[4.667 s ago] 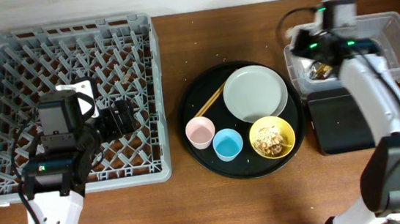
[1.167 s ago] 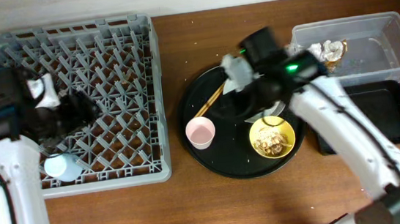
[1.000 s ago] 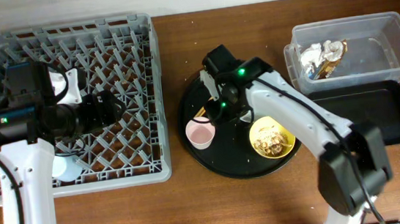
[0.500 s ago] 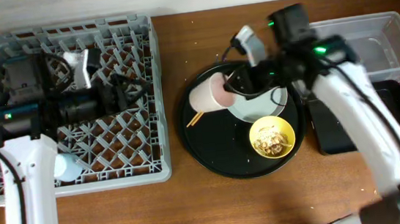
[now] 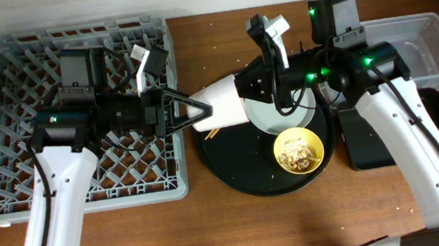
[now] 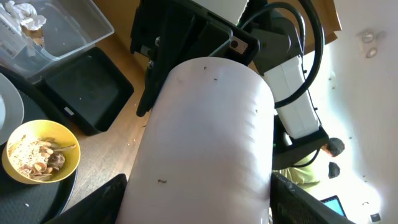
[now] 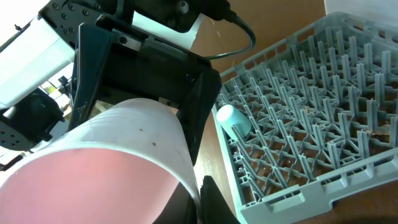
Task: Sort waste into correct bins and load items into the dishwasher rack
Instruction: 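Hand the pink cup from the right gripper to the left gripper, then place the pink cup in the rack beside the blue cup, left gripper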
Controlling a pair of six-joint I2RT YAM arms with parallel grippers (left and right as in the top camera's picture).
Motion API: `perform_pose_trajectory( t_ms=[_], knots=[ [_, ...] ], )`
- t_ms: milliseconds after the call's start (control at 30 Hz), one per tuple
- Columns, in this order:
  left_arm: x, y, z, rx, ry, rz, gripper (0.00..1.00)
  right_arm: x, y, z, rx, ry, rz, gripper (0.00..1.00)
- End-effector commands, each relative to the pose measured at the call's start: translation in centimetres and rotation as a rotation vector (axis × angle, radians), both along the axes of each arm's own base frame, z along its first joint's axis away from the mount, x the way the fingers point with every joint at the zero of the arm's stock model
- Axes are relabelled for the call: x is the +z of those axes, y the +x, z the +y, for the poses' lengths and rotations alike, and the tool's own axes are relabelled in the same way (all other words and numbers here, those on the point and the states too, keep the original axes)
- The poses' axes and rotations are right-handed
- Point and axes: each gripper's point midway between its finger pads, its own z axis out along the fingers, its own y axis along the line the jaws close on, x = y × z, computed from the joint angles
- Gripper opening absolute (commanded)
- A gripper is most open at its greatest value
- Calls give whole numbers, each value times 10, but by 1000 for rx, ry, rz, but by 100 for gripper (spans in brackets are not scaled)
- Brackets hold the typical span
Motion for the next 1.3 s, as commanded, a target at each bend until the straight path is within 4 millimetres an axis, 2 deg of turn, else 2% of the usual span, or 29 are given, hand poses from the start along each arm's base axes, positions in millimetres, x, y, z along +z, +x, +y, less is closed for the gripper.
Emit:
perform_pose_trajectory(
  t_ms=[0, 67, 200, 233, 333, 400, 433, 467, 500, 567, 600, 633, 700, 733, 833, 867, 1000, 1100, 1167, 1267],
  knots=[
    [6, -6, -4, -37, -27, -8, 68, 2, 2, 2, -6, -3, -14, 4],
    [7, -6, -4, -40, -30, -8, 70, 4, 3, 3, -7, 0, -12, 4],
    [10, -9, -4, -58, -52, -6, 87, 9, 5, 6, -10, 12, -26, 4],
    [13, -10, -4, -68, -64, -11, 87, 9, 6, 7, -9, 13, -29, 4],
    [14, -9, -4, -69, -66, -34, 68, 9, 5, 7, -9, 12, -24, 4],
    [13, -7, -4, -63, -61, -49, 60, 8, 5, 7, -9, 11, -24, 6],
    [10, -4, -5, -45, -42, -51, 57, 8, 5, 7, -10, 11, -24, 22],
    [2, 4, -4, 1, 10, -58, 57, 8, 6, 6, -14, 10, -24, 53],
    [-4, 10, -4, 32, 45, -63, 57, 6, 13, 2, -57, -10, 1, 59],
    [-22, 27, 3, 133, 150, -67, 57, -5, 40, -22, -242, -93, 48, 62],
    [-34, 38, 11, 202, 223, -57, 57, -11, 51, -38, -340, -134, 90, 63],
    [-57, 53, 30, 320, 356, -24, 57, -20, 59, -56, -441, -180, 157, 64],
    [-111, 73, 101, 625, 700, 140, 57, -47, 54, -78, -541, -286, 294, 64],
    [-125, 73, 129, 734, 814, 206, 57, -60, 49, -85, -574, -346, 344, 64],
    [-149, 62, 214, 1037, 1089, 374, 57, -92, 33, -100, -647, -529, 434, 65],
    [-151, 59, 234, 1104, 1134, 400, 57, -98, 28, -101, -654, -567, 444, 65],
    [-160, 58, 274, 1265, 1282, 455, 57, -103, 19, -93, -632, -613, 447, 67],
    [-194, 68, 278, 1218, 1344, 536, 58, -105, 16, -93, -626, -622, 458, 67],
    [-224, 73, 279, 1161, 1396, 610, 59, -106, 13, -93, -622, -629, 470, 67],
    [-251, 72, 283, 1111, 1436, 687, 59, -107, 11, -94, -620, -634, 480, 67]
  ],
)
